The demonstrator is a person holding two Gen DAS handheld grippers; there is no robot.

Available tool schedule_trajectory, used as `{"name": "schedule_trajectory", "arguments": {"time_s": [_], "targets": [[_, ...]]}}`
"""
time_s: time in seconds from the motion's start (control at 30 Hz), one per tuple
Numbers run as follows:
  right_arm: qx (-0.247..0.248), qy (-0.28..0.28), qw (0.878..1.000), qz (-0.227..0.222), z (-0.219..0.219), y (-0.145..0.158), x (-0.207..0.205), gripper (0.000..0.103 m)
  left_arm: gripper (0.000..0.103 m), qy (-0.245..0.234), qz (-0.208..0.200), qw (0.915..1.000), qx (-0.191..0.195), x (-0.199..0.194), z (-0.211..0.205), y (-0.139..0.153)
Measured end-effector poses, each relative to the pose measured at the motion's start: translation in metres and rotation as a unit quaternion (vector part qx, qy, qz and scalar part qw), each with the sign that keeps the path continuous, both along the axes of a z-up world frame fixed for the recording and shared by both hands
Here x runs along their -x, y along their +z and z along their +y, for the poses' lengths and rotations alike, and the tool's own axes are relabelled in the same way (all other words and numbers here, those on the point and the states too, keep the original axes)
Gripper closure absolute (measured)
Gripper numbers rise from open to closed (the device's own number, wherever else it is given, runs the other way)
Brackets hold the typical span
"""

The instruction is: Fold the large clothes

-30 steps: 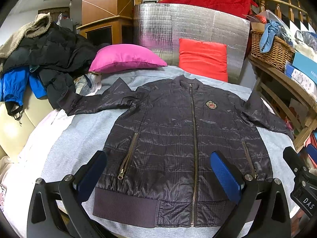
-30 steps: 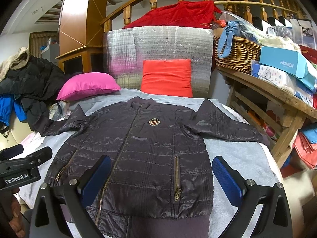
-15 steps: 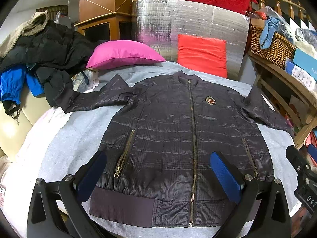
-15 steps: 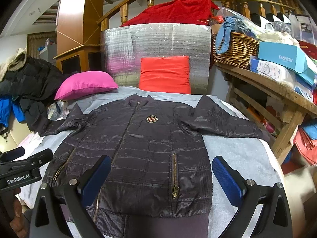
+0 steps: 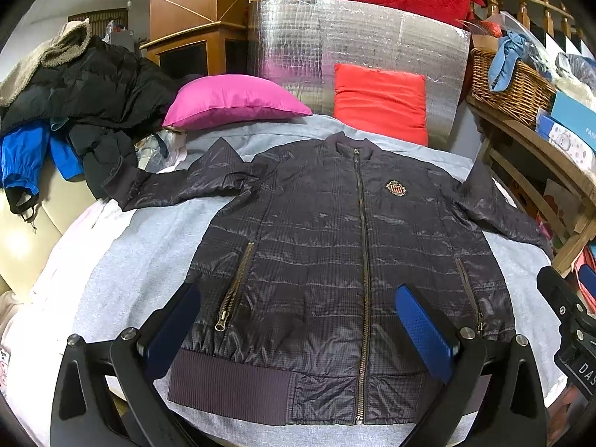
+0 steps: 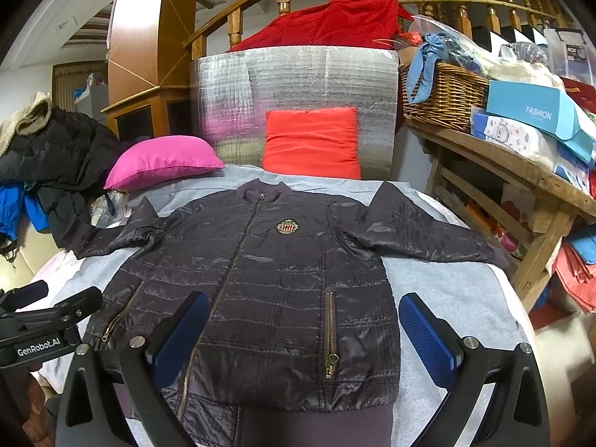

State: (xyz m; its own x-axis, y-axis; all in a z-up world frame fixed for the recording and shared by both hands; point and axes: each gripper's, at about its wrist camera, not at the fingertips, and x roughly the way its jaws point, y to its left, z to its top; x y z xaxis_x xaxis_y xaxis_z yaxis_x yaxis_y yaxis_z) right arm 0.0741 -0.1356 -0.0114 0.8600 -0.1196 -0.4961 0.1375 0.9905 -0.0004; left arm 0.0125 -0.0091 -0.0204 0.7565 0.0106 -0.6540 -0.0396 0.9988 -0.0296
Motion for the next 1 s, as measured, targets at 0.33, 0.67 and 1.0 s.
{"name": "schedule_trajectory", "arguments": {"time_s": [0.33, 0.67, 1.0], "targets": [[0.006, 0.007, 1.000, -0.001, 0.0040, 0.0013, -0.0029, 0.000, 0.000, 0.000, 0.000, 1.0000, 0.002, -0.0008, 0.0028, 0.0009], [0.004, 0.006, 1.000, -0.003, 0.0043, 0.0037, -0.0031, 0.000, 0.000, -0.002, -0.003, 1.0000, -0.001, 0.0002, 0.0004, 0.0032], [0.003, 0.006, 1.000, -0.006, 0.0034, 0.0056, -0.0019, 0.000, 0.000, -0.004, -0.003, 1.0000, -0.002, 0.0024, 0.0000, 0.0038]]}}
